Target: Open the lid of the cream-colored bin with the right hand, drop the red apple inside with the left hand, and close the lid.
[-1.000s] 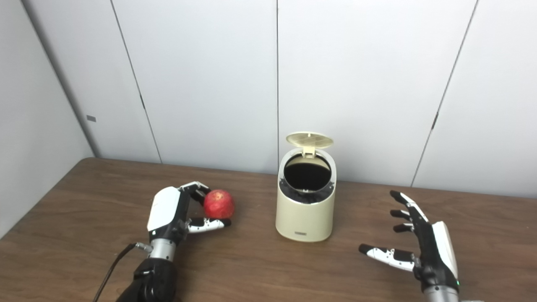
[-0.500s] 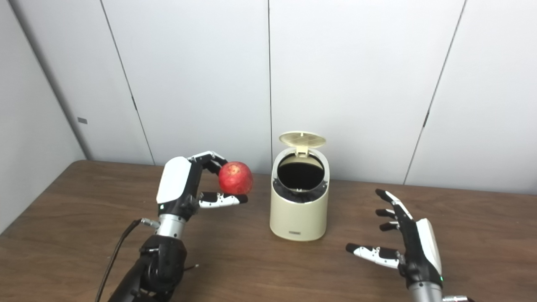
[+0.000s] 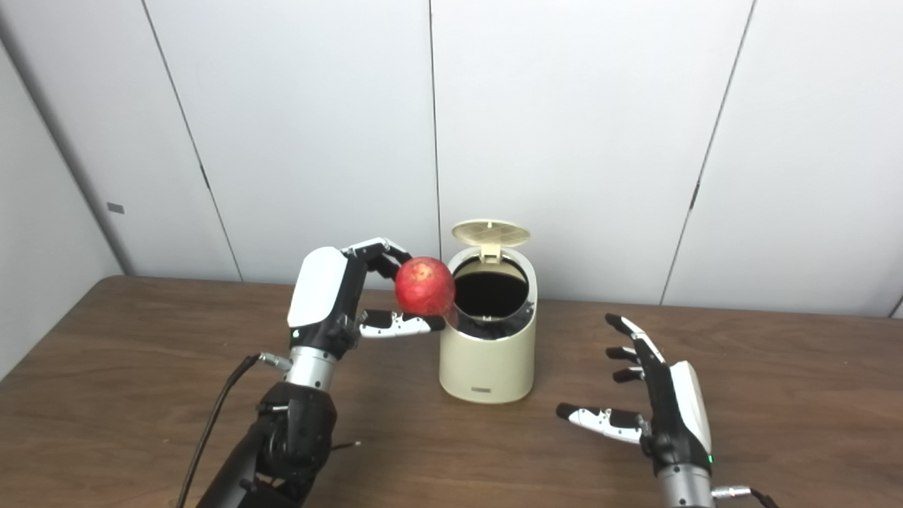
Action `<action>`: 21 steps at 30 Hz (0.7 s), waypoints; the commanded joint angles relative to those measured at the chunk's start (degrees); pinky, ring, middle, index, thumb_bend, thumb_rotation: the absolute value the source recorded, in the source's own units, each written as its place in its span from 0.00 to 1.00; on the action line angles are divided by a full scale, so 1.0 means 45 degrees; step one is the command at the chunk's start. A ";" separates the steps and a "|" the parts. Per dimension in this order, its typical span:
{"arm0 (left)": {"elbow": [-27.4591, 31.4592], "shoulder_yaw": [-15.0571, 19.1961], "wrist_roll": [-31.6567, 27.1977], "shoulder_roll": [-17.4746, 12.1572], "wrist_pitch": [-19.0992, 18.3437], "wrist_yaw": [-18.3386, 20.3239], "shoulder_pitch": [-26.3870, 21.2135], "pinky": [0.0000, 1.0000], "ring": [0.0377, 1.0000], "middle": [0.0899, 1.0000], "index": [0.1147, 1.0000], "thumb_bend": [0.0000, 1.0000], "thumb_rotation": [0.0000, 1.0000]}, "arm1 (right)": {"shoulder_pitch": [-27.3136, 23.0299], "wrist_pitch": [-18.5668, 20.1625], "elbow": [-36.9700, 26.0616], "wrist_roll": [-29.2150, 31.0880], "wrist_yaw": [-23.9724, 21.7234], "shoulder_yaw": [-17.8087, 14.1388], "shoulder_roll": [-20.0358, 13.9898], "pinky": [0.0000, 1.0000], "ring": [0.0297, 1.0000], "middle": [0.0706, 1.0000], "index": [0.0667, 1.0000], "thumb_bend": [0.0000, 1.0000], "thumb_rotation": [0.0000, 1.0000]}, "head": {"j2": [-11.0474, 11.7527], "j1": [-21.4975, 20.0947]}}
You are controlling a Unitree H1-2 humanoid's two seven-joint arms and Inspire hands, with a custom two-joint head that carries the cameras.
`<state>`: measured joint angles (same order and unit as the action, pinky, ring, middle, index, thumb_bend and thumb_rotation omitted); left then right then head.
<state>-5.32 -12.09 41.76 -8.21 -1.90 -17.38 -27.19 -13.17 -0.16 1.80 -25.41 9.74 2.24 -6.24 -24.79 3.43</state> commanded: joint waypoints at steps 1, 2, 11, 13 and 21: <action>0.0204 0.0018 0.0145 0.0057 0.0345 -0.0251 -0.0806 0.65 0.53 0.43 0.42 0.52 0.00 | -0.0535 -0.0005 -0.0356 -0.0122 0.0230 -0.0026 0.0071 0.60 0.73 0.86 0.82 0.71 0.10 | -0.0020 -0.0014; 0.0160 -0.0008 0.0160 0.0095 0.0432 -0.0292 -0.0859 0.64 0.53 0.43 0.42 0.52 0.00 | -0.0544 0.0032 -0.0346 -0.0157 0.0232 -0.0015 0.0078 0.60 0.73 0.86 0.82 0.71 0.11 | -0.0013 -0.0048; 0.0188 -0.0063 0.0092 0.0299 0.0590 -0.0179 -0.1166 0.66 0.53 0.43 0.43 0.52 0.00 | -0.0576 0.0157 -0.0390 -0.0290 0.0268 0.0021 0.0183 0.60 0.74 0.86 0.82 0.71 0.13 | 0.0032 -0.0168; 0.0174 -0.0080 0.0113 0.0312 0.0630 -0.0194 -0.1218 0.64 0.53 0.43 0.43 0.52 0.00 | -0.0575 0.0213 -0.0429 -0.0299 0.0264 0.0034 0.0194 0.61 0.74 0.86 0.82 0.71 0.13 | 0.0032 -0.0174; 0.0032 -0.0149 0.0037 0.0524 0.0611 -0.0086 -0.1448 0.67 0.52 0.42 0.43 0.52 0.00 | -0.0556 0.0253 -0.0480 -0.0279 0.0249 0.0088 0.0219 0.61 0.74 0.86 0.82 0.72 0.17 | 0.0056 -0.0253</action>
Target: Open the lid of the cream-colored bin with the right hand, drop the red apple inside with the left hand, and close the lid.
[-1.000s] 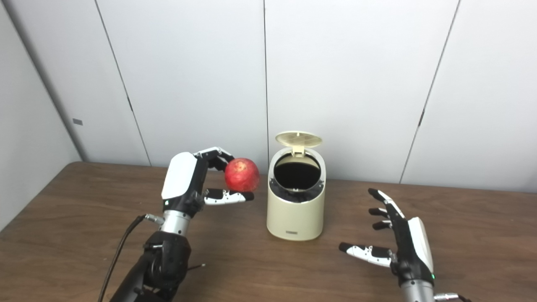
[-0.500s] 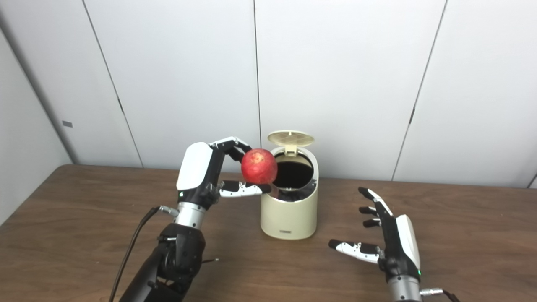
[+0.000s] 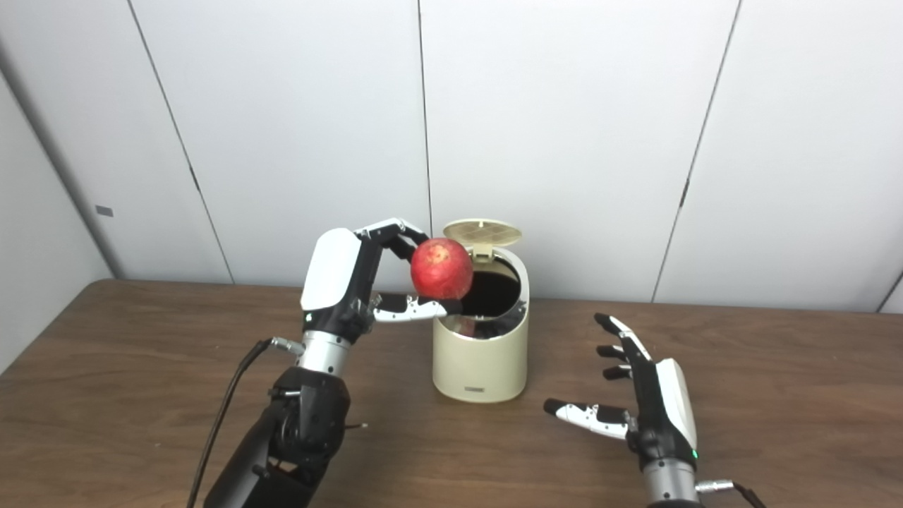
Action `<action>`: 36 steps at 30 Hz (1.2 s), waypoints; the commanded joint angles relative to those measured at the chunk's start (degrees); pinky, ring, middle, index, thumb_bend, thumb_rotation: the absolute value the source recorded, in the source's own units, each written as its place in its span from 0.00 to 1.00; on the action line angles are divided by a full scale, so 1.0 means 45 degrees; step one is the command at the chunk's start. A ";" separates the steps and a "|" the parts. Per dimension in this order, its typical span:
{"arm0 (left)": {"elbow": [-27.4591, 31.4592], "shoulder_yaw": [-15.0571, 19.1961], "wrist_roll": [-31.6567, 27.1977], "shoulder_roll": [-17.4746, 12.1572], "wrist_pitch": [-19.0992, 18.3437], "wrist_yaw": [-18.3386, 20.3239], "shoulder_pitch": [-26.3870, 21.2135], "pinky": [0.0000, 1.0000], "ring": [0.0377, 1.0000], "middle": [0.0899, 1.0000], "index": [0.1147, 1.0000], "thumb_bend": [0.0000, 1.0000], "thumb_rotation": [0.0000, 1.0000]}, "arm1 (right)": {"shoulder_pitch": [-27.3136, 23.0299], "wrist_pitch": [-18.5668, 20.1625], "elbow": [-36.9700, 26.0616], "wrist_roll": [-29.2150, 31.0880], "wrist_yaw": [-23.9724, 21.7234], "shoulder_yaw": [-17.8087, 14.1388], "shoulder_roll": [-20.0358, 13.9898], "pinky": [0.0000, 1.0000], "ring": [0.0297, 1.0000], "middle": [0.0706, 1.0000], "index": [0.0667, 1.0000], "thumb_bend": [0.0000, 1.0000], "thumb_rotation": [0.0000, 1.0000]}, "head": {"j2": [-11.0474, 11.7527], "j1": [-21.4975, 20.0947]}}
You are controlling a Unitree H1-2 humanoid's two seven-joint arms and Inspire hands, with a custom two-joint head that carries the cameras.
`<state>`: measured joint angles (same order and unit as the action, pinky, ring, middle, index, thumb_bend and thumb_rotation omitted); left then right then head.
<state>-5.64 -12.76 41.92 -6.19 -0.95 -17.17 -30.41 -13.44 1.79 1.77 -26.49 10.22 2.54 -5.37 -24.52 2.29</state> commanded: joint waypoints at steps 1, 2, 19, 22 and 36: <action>0.0030 -0.0015 -0.0003 0.0089 0.0415 -0.0142 -0.0758 0.65 0.52 0.42 0.43 0.52 0.00 | -0.0486 -0.0131 -0.0537 -0.0052 0.0134 0.0035 0.0053 0.61 0.74 0.86 0.82 0.71 0.17 | 0.0002 -0.0017; -0.0068 -0.0025 -0.0017 0.0105 0.0444 -0.0170 -0.0792 0.63 0.52 0.42 0.43 0.52 0.00 | -0.0481 -0.0138 -0.0555 -0.0064 0.0154 0.0051 0.0072 0.61 0.74 0.86 0.82 0.71 0.17 | -0.0001 -0.0045; -0.2054 -0.0072 -0.0222 0.0524 0.1033 -0.0779 -0.1179 0.57 0.51 0.42 0.43 0.52 0.00 | -0.0463 -0.0297 -0.0580 -0.0065 0.0288 0.0161 0.0224 0.62 0.74 0.86 0.82 0.71 0.19 | -0.0061 -0.0300; -0.2640 -0.0132 -0.0190 0.0620 0.1284 -0.1148 -0.1191 0.61 0.53 0.42 0.43 0.52 0.00 | -0.0435 -0.0290 -0.0666 -0.0047 0.0287 0.0174 0.0254 0.61 0.74 0.86 0.81 0.71 0.19 | -0.0097 -0.0310; -0.3459 -0.0349 -0.0208 0.0589 0.1427 -0.1317 -0.1283 0.69 0.61 0.44 0.45 0.52 0.00 | -0.0388 -0.0155 -0.0778 -0.0115 0.0247 0.0233 0.0299 0.61 0.74 0.85 0.81 0.70 0.14 | -0.0210 -0.0348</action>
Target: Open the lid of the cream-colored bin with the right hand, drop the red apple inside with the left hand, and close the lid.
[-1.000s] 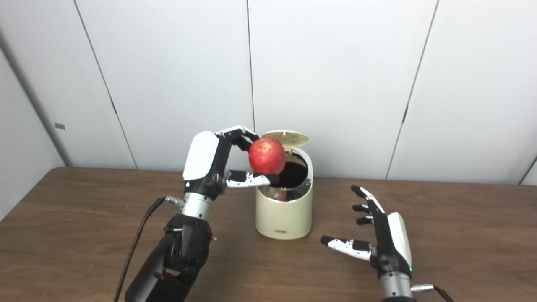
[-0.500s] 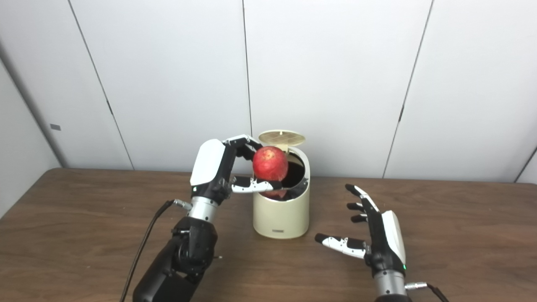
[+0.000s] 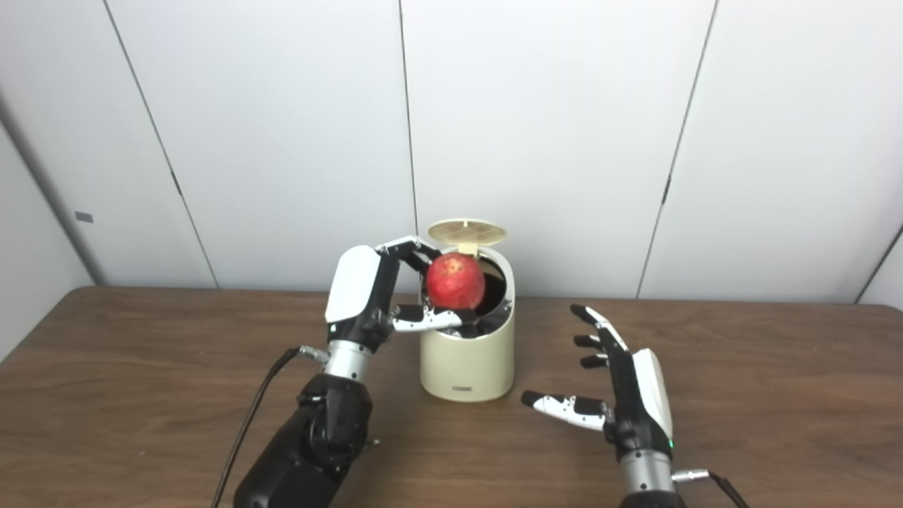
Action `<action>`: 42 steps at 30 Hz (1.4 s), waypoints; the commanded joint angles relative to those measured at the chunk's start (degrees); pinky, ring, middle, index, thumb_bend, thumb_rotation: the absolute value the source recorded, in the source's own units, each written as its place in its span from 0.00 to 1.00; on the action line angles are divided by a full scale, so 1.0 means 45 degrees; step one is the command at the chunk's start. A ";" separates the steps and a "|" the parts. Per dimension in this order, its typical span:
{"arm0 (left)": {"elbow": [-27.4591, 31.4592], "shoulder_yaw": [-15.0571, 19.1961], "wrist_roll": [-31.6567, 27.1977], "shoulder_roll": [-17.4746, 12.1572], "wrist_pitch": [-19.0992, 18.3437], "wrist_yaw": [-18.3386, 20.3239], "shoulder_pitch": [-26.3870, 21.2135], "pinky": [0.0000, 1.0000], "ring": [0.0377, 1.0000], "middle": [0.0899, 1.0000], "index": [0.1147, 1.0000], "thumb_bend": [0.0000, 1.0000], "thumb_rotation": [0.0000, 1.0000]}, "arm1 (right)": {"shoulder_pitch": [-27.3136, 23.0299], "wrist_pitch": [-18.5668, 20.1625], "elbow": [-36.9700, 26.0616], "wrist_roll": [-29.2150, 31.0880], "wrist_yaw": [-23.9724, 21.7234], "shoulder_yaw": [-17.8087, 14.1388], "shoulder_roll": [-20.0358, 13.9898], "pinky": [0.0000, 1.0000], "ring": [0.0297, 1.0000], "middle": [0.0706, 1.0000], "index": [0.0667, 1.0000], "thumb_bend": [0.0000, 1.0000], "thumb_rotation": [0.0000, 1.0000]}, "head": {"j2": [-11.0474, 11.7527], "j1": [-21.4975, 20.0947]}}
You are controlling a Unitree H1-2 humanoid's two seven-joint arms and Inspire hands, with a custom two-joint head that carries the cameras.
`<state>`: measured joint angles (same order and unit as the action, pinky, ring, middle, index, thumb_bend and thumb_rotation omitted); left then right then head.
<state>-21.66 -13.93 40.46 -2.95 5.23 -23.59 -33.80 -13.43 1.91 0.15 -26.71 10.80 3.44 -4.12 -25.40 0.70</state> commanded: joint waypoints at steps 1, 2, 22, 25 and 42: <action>0.0147 -0.0127 0.0130 -0.0176 0.0012 0.0192 -0.0515 0.68 0.62 0.44 0.45 0.52 0.00 | -0.0392 -0.0168 -0.0423 -0.0068 0.0107 0.0039 0.0022 0.61 0.74 0.85 0.81 0.70 0.14 | -0.0015 0.0003; 0.0160 -0.0156 0.0145 -0.0209 0.0010 0.0205 -0.0509 0.69 0.64 0.53 0.56 0.65 0.02 | -0.0395 -0.0172 -0.0423 -0.0072 0.0102 0.0045 0.0018 0.61 0.74 0.86 0.81 0.70 0.14 | -0.0027 0.0024; 0.0801 -0.0205 0.0123 -0.0355 -0.0415 0.0503 -0.0304 0.68 0.68 0.65 0.70 0.80 0.10 | -0.0336 -0.0273 -0.0460 0.0013 0.0041 0.0081 -0.0065 0.59 0.72 0.84 0.83 0.71 0.10 | -0.0185 0.0105; 0.0909 -0.0181 0.0101 -0.0356 -0.0432 0.0552 -0.0252 0.70 0.68 0.65 0.69 0.80 0.09 | -0.0352 -0.0325 -0.0365 0.0001 0.0070 0.0082 -0.0093 0.59 0.72 0.84 0.83 0.71 0.11 | -0.0193 0.0132; 0.1997 0.1532 -0.2144 -0.0332 0.1323 0.0010 0.1012 0.57 0.56 0.53 0.43 0.52 0.06 | -0.0297 -0.0403 -0.0377 0.0202 -0.0069 0.0154 -0.0243 0.58 0.72 0.85 0.82 0.70 0.10 | -0.0127 0.0362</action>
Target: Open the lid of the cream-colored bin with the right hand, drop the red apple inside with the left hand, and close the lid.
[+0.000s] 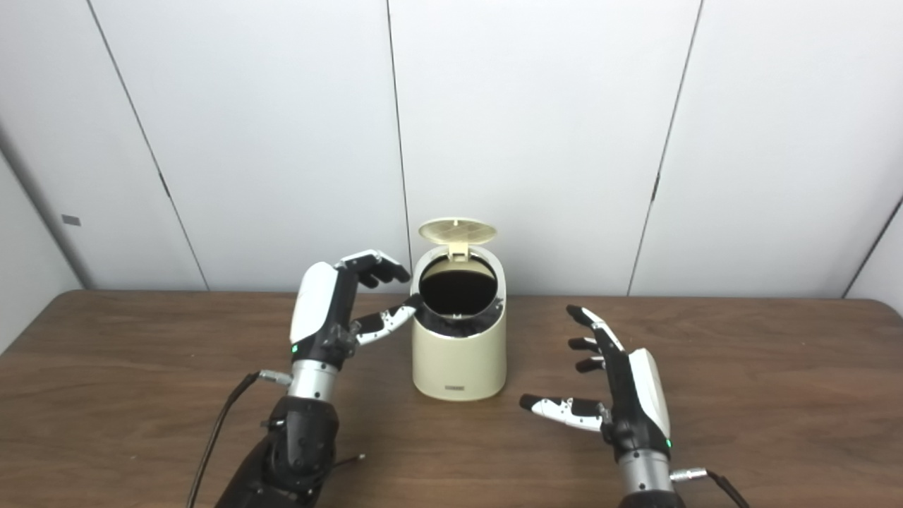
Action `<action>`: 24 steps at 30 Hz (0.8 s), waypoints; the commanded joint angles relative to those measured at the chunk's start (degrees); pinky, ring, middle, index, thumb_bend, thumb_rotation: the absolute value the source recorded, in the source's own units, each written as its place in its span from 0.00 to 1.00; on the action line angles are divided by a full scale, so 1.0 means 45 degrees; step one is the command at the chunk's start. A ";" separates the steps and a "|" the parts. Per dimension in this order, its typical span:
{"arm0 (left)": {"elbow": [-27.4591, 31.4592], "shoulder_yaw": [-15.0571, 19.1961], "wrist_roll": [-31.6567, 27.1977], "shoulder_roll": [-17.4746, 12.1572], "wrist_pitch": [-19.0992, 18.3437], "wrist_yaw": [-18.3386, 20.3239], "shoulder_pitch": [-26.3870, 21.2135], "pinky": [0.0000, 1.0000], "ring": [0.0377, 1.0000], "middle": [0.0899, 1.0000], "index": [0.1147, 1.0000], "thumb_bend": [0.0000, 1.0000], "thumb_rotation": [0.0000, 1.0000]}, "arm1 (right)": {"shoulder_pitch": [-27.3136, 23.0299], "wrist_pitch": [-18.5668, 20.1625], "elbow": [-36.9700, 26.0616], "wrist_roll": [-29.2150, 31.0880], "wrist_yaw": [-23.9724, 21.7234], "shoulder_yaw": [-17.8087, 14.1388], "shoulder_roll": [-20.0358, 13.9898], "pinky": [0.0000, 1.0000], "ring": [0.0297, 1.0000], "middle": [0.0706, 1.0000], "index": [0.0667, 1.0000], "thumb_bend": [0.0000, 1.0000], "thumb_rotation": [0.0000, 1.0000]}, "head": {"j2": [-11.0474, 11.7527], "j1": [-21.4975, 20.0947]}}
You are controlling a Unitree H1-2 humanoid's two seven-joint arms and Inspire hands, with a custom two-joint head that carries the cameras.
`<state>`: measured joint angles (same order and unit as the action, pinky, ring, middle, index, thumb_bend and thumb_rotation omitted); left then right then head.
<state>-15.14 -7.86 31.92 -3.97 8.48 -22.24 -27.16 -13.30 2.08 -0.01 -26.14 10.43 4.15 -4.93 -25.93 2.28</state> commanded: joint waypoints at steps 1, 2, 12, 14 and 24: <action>0.0567 0.0326 -0.0478 -0.0095 0.0722 -0.0244 -0.0409 0.57 0.56 0.53 0.43 0.51 0.06 | -0.0319 -0.0399 -0.0357 0.0084 -0.0012 -0.0002 -0.0085 0.58 0.72 0.85 0.83 0.70 0.10 | 0.0004 0.0035; 0.0574 0.0487 -0.0741 -0.0097 0.0895 -0.0200 -0.0346 0.57 0.56 0.53 0.43 0.51 0.05 | -0.0310 -0.0397 -0.0366 0.0096 -0.0037 0.0004 -0.0112 0.58 0.72 0.85 0.83 0.70 0.11 | 0.0008 0.0062; 0.0689 0.1933 -0.4239 -0.0091 0.2010 0.0943 0.0393 0.61 0.64 0.63 0.43 0.51 0.06 | -0.0272 -0.0638 -0.0185 0.0154 -0.0116 0.0002 -0.0285 0.57 0.71 0.85 0.82 0.70 0.10 | 0.0086 0.0224; 0.0914 0.2113 -0.4892 -0.0018 0.1906 0.1308 0.0653 0.59 0.63 0.64 0.43 0.51 0.06 | -0.0284 -0.0754 -0.0126 0.0222 -0.0072 -0.0023 -0.0295 0.57 0.71 0.84 0.81 0.70 0.09 | 0.0126 0.0238; 0.1701 0.2029 -0.6071 -0.0313 0.1347 0.3292 0.2248 0.56 0.62 0.67 0.43 0.51 0.06 | -0.1436 -0.1240 -0.0182 0.0180 -0.0526 0.0171 -0.0833 0.62 0.73 0.81 0.79 0.61 0.28 | 0.0184 0.0183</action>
<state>-9.45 1.34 4.39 -4.62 13.64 -8.11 -15.91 -15.15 -0.59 1.50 -25.24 8.24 5.01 -7.55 -25.05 3.08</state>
